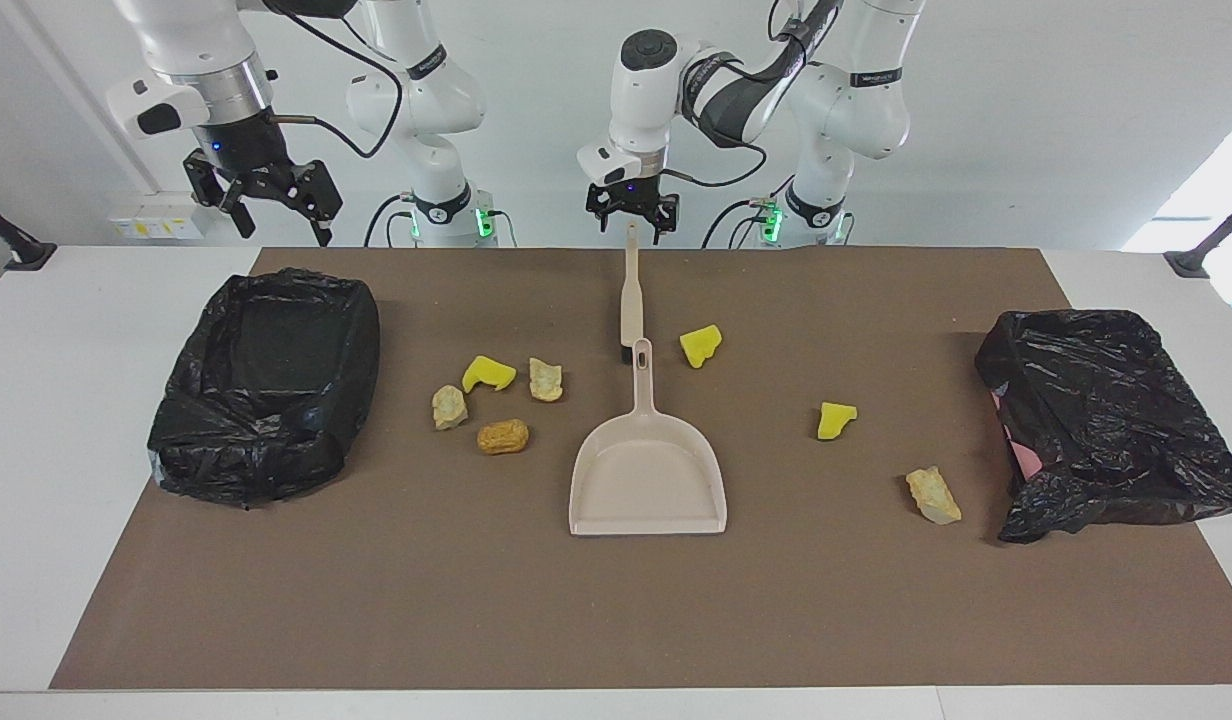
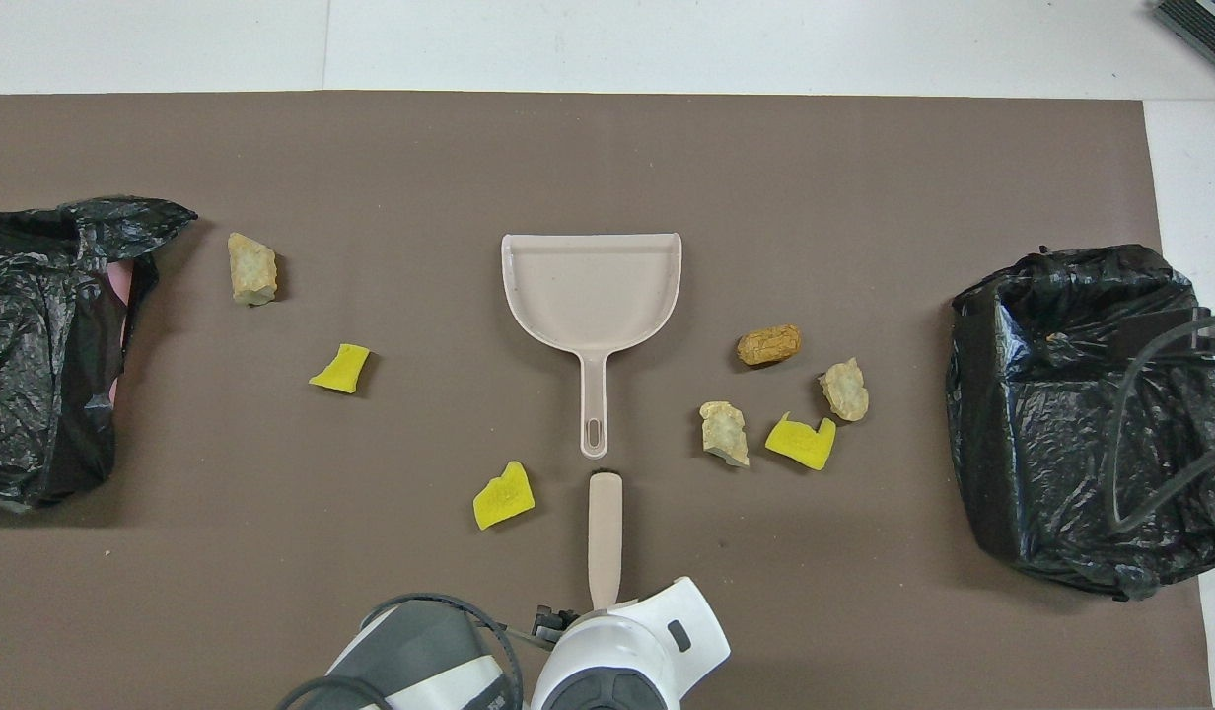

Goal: Sweep and dump trash in bin

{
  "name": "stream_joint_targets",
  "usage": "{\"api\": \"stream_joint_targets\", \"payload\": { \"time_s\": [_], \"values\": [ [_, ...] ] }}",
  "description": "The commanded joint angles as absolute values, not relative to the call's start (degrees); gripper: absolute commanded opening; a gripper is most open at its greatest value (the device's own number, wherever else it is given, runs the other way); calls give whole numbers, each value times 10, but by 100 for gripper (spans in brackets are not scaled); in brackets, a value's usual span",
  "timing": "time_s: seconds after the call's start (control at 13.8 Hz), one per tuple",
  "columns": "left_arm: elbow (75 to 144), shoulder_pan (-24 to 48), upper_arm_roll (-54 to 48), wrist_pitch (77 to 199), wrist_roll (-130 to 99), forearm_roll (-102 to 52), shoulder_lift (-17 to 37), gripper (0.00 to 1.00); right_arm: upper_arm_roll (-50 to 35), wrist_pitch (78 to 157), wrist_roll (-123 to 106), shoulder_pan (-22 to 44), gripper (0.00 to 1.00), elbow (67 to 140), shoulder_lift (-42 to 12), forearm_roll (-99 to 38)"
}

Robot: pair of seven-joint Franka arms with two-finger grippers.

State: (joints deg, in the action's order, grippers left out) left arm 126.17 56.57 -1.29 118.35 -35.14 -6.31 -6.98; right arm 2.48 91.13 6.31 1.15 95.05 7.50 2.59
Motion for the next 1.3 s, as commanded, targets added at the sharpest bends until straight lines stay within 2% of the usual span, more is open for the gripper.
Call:
{"api": "stream_joint_targets", "payload": {
  "time_s": [0.0,0.22,0.58,1.23],
  "values": [
    [1282,579,-3,1221,-357,-65,-42,100,28,914,52,11,100,955,79,13],
    [1333,597,-3,1280,-358,-65,-33,100,28,914,52,11,100,955,79,13],
    [1334,644,-1,1321,-402,-65,30,100,28,914,52,11,100,955,79,13],
    [1319,625,4,1271,-401,-65,4,100,28,914,52,11,100,955,79,13]
  ]
}}
